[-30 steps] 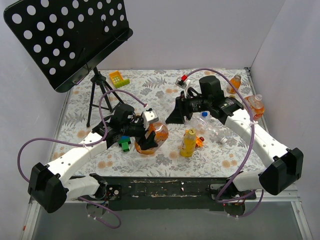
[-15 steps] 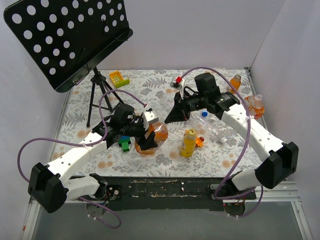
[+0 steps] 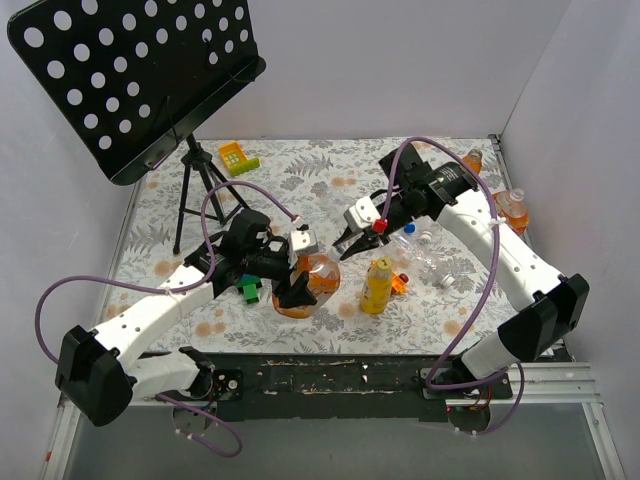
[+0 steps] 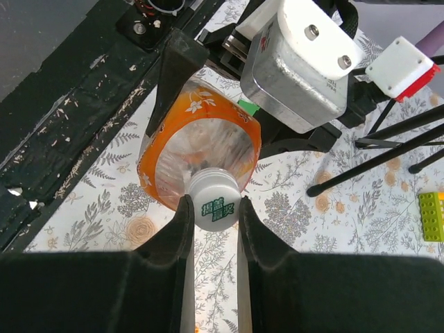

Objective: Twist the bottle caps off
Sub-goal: Unscrew the bottle cap from the plastic bottle.

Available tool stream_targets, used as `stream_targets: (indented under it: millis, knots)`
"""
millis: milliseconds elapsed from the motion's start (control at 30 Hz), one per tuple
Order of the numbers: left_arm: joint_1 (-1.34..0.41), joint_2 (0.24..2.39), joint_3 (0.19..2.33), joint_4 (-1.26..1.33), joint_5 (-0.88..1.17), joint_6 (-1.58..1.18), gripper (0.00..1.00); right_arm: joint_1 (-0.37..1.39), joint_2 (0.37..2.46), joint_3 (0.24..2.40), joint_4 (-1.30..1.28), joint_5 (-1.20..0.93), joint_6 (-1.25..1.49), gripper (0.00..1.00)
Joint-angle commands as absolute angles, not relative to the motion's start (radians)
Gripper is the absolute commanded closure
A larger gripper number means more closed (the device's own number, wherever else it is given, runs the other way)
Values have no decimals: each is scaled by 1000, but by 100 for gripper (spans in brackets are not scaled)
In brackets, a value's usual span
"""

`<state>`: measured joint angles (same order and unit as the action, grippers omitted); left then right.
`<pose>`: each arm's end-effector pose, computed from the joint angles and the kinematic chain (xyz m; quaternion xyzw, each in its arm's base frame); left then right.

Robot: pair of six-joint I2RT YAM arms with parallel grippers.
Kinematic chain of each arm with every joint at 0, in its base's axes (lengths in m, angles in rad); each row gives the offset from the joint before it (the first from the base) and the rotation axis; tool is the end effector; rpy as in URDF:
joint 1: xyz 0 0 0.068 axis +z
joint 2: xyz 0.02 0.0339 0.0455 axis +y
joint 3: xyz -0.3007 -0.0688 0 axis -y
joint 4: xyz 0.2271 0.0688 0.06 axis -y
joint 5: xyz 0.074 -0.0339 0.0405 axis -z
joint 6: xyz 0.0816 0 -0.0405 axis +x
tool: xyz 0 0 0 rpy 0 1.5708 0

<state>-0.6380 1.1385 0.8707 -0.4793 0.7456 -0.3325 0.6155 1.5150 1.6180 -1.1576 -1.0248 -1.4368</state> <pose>0.1495 -0.1798 0.2933 0.2740 0.8213 -0.4691 0.1741 0.1887 0.2188 0.3956 -0.7856 0.3296 0.3458 0.3932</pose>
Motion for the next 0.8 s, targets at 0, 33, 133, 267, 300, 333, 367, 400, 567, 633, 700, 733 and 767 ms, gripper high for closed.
stream_targets:
  millis: [0, 33, 133, 267, 300, 333, 367, 400, 567, 633, 700, 733, 767]
  knots:
    - [-632, 1083, 922, -426, 755, -356, 100, 617, 1480, 1628, -1068, -1066, -1360, 76]
    - [-632, 1080, 917, -420, 736, -357, 100, 617, 1461, 1606, -1008, -1059, -1251, 68]
    - [-634, 1072, 913, -413, 712, -364, 100, 615, 1402, 1548, -821, -1026, -985, 40]
    - [-634, 1060, 907, -396, 690, -376, 100, 609, 1359, 1542, -691, -985, -714, 28]
    - [-634, 1057, 902, -394, 686, -379, 100, 606, 1345, 1531, -657, -974, -628, 28]
    - [-634, 1055, 900, -390, 681, -382, 100, 603, 1329, 1513, -585, -963, -492, 28]
    - [-634, 1052, 899, -388, 675, -387, 100, 600, 1312, 1481, -513, -947, -389, 29]
    - [-634, 1051, 899, -387, 672, -391, 100, 600, 1289, 1439, -429, -905, -223, 29]
    - [-634, 1052, 903, -373, 657, -400, 100, 597, 1235, 1280, -270, -729, 207, 33]
    - [-634, 1058, 910, -370, 650, -405, 100, 597, 1238, 1263, -271, -723, 224, 33]
    - [-634, 1068, 917, -368, 649, -406, 100, 597, 1244, 1253, -273, -715, 247, 33]
    - [-635, 1074, 919, -367, 647, -408, 100, 598, 1249, 1249, -272, -710, 248, 33]
    - [-634, 1077, 922, -367, 647, -408, 100, 598, 1253, 1246, -273, -710, 255, 33]
